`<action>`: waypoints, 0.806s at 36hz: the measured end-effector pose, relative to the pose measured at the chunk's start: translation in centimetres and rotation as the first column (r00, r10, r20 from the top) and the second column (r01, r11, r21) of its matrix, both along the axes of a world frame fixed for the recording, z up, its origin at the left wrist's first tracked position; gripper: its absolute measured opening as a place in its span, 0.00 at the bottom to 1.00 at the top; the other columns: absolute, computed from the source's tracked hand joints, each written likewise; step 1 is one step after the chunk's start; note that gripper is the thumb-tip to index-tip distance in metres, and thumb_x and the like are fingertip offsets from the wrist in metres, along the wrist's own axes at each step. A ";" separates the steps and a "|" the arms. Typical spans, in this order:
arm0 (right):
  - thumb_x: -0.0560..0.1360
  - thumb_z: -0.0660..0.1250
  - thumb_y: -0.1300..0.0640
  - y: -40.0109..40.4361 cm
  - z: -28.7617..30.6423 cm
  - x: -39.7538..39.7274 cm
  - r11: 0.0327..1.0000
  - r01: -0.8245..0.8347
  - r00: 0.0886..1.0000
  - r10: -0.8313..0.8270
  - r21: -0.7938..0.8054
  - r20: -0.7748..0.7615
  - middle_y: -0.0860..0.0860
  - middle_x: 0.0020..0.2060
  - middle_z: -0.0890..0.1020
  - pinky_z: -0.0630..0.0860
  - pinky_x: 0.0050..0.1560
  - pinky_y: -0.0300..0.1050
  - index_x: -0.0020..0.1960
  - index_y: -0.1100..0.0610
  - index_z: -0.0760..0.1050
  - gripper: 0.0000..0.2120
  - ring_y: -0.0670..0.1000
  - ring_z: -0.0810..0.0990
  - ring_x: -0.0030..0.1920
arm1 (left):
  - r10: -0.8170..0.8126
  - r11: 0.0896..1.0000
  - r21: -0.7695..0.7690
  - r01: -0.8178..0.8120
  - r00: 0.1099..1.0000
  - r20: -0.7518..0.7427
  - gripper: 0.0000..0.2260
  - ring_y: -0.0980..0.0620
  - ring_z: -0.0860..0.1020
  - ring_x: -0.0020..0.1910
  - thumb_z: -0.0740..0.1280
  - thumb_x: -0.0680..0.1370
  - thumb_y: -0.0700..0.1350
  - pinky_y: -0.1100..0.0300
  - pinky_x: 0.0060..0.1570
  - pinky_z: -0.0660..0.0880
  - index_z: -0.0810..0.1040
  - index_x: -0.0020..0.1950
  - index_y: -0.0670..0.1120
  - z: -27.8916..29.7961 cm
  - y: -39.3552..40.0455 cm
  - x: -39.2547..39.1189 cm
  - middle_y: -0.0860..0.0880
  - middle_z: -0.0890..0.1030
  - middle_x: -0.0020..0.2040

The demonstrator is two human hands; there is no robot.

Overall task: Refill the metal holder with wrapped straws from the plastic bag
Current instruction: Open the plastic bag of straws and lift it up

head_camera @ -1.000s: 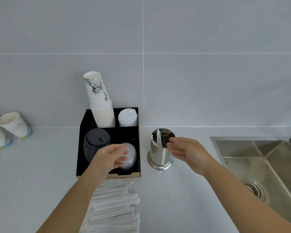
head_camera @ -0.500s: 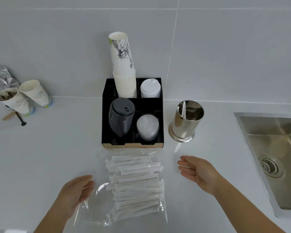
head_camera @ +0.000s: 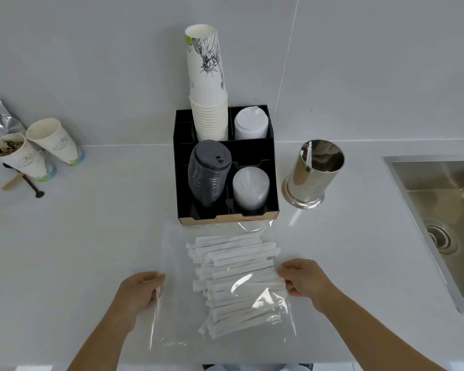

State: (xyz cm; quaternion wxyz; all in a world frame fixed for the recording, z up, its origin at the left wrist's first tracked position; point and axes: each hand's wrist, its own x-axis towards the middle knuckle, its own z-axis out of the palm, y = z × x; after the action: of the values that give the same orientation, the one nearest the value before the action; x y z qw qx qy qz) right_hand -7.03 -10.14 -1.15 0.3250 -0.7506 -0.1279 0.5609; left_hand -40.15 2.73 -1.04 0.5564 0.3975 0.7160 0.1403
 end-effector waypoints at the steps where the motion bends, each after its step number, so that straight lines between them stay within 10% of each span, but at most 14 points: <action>1: 0.72 0.71 0.62 0.1 -0.2 -0.3 1.000 -0.017 0.999 0.017 -0.010 0.034 0.55 0.29 0.71 0.74 0.33 0.43 0.36 0.60 0.75 0.08 0.51 0.69 0.29 | -0.021 1.000 -0.012 0.021 1.000 0.001 0.04 0.46 0.72 0.36 0.72 0.73 0.39 0.56 0.40 0.71 0.80 0.42 0.38 -0.1 0.0 0.0 0.40 0.76 0.36; 29: 0.77 0.68 0.61 -11.9 0.1 11.7 0.943 0.221 0.965 -0.248 0.248 0.081 0.57 0.32 0.67 0.65 0.31 0.43 0.45 0.67 0.75 0.08 0.51 0.66 0.30 | -0.248 0.968 0.090 0.234 0.949 0.197 0.08 0.50 0.78 0.30 0.66 0.78 0.36 0.57 0.29 0.76 0.77 0.41 0.33 0.1 -7.7 15.2 0.43 0.82 0.33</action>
State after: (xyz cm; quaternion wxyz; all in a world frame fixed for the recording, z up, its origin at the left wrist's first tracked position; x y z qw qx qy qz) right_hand 4.67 -22.03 -1.09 0.4689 -0.7465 -0.1214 0.4562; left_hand -24.98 -4.95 -0.93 0.6275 0.4831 0.5955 0.1352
